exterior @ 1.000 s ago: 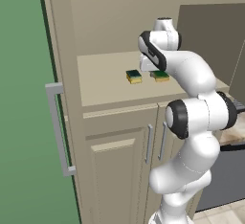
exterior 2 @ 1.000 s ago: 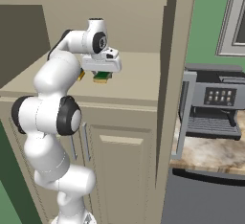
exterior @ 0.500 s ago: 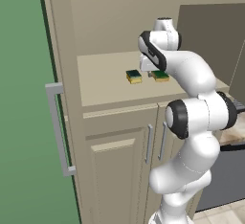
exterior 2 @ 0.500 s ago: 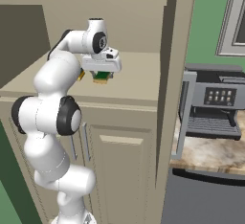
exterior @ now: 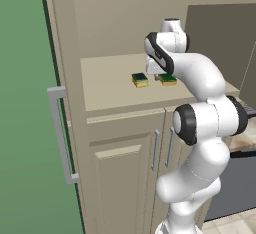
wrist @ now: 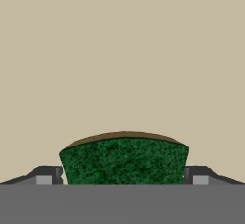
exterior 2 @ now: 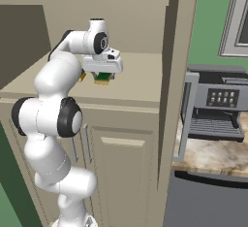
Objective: Pick up the sponge and sponge from the sink, and place them back in the cabinet, and close the cabinet doors.
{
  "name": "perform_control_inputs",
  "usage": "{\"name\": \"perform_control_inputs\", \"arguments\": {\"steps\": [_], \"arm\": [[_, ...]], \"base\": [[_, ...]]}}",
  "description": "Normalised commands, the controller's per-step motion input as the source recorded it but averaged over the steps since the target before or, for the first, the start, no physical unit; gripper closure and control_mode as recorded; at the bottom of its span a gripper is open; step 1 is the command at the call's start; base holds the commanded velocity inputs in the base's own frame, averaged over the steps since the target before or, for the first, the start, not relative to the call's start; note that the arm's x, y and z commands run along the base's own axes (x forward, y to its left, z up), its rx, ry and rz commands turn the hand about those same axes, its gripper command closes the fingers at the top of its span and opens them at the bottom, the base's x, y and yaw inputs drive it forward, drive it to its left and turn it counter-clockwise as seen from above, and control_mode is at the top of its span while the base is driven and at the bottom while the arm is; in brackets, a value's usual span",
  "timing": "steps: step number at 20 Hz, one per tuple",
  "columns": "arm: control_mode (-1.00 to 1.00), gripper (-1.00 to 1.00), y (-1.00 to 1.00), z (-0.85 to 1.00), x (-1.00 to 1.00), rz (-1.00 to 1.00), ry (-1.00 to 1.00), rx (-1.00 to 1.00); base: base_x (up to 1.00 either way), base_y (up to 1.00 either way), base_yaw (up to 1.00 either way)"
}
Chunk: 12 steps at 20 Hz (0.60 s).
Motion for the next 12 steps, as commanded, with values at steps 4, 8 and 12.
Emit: {"name": "perform_control_inputs", "arguments": {"steps": [4,8,12], "arm": [[-1.0,-1.0,0.0,0.0,-0.02,0.0,0.0,0.0],[-1.0,-1.0,0.0,0.0,-0.08,0.0,0.0,0.0],[-1.0,-1.0,0.0,0.0,-0.14,0.0,0.0,0.0]], "base": [[0.0,0.0,0.0],[0.0,0.0,0.0],[0.0,0.0,0.0]]}}
